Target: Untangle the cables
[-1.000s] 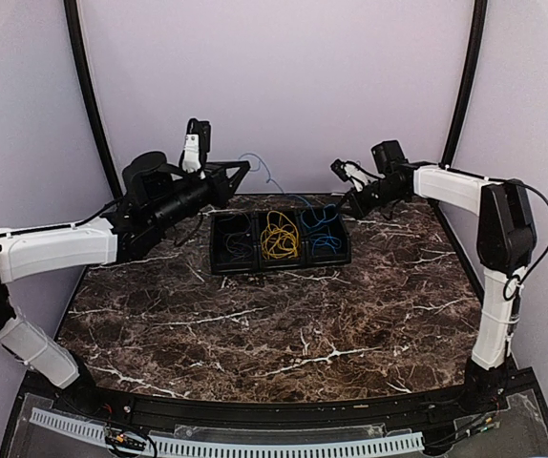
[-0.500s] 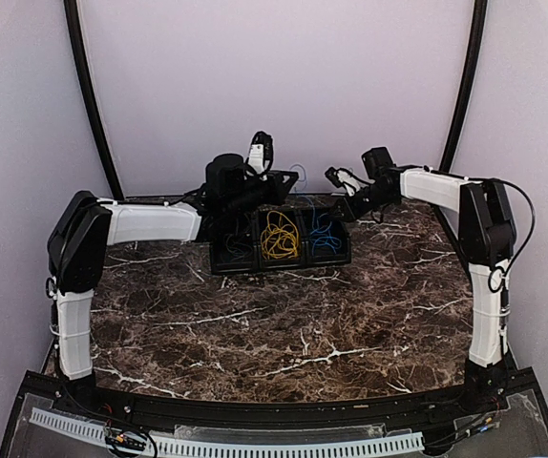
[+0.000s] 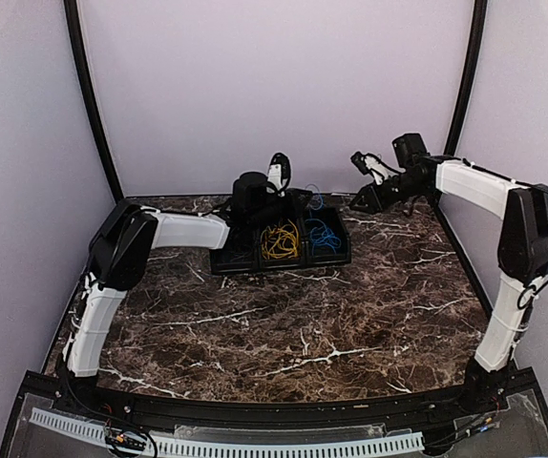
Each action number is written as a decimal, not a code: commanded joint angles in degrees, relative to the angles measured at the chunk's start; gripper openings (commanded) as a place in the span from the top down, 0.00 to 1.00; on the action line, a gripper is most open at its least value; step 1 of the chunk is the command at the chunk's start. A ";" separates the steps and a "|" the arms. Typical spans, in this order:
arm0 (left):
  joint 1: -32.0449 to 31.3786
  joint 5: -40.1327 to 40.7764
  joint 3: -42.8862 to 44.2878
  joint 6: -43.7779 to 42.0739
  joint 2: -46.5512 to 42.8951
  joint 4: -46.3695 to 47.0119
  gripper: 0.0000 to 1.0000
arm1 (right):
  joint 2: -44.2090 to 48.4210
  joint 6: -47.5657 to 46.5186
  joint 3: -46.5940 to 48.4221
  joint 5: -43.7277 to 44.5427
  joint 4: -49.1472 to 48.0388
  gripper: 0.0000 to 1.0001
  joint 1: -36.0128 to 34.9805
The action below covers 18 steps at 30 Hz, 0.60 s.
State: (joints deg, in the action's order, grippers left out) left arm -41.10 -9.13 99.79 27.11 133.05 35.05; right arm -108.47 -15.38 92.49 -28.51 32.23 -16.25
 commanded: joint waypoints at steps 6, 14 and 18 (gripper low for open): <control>-2.41 0.94 14.17 4.73 10.02 -4.87 1.00 | 11.30 -0.81 -12.66 -1.38 -6.05 0.61 1.66; -2.72 4.19 19.79 7.45 12.81 -11.35 0.69 | 12.93 -1.32 -13.37 -1.65 -5.39 0.60 2.28; -2.75 4.94 16.66 7.03 9.81 -10.93 0.62 | 14.16 -1.39 -13.56 -1.53 -5.53 0.60 2.79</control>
State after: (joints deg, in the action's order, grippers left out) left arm -43.99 -5.91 117.82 33.87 147.11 25.36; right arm -97.54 -16.03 79.24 -29.50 28.32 -14.13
